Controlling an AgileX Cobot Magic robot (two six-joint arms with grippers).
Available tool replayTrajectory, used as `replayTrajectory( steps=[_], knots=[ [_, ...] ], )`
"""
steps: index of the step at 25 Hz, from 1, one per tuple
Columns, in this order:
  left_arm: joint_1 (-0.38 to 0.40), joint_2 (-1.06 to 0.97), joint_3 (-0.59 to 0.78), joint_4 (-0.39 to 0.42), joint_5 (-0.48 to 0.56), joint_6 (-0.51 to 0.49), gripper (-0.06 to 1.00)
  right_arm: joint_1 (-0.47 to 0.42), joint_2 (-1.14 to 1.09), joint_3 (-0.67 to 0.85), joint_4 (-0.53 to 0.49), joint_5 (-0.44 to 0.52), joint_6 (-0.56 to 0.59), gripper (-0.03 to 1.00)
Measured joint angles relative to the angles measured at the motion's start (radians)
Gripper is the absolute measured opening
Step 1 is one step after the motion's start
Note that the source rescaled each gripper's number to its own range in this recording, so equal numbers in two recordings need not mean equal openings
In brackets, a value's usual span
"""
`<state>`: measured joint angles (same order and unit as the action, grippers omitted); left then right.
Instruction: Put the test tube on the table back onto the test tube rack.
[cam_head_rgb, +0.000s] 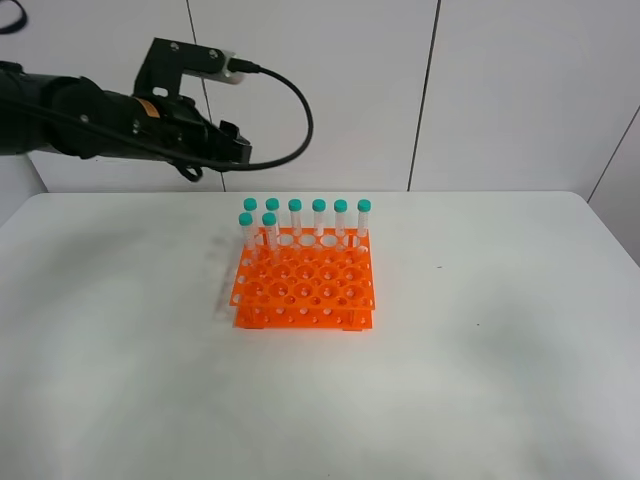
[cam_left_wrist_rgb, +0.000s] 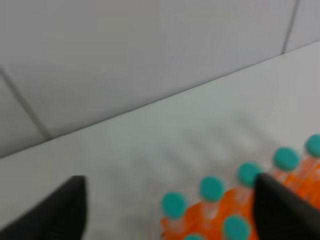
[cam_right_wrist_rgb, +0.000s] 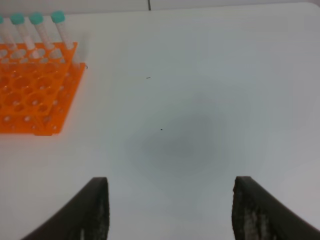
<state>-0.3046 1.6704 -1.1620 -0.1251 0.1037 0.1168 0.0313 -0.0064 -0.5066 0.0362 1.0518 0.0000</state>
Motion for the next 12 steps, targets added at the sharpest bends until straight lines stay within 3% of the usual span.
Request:
replayTrajectory(
  steps=[2,4,12],
  knots=[
    [0.043,-0.02,0.002,0.005,0.054,-0.002,0.91,0.0,0.0,0.0,0.0,0.0,0.0,0.65],
    [0.088,-0.029,0.021,0.005,0.09,-0.005,0.96,0.0,0.0,0.0,0.0,0.0,0.0,0.65],
    [0.168,-0.165,0.147,0.007,0.136,-0.008,1.0,0.0,0.0,0.0,0.0,0.0,0.0,0.64]
  ],
)
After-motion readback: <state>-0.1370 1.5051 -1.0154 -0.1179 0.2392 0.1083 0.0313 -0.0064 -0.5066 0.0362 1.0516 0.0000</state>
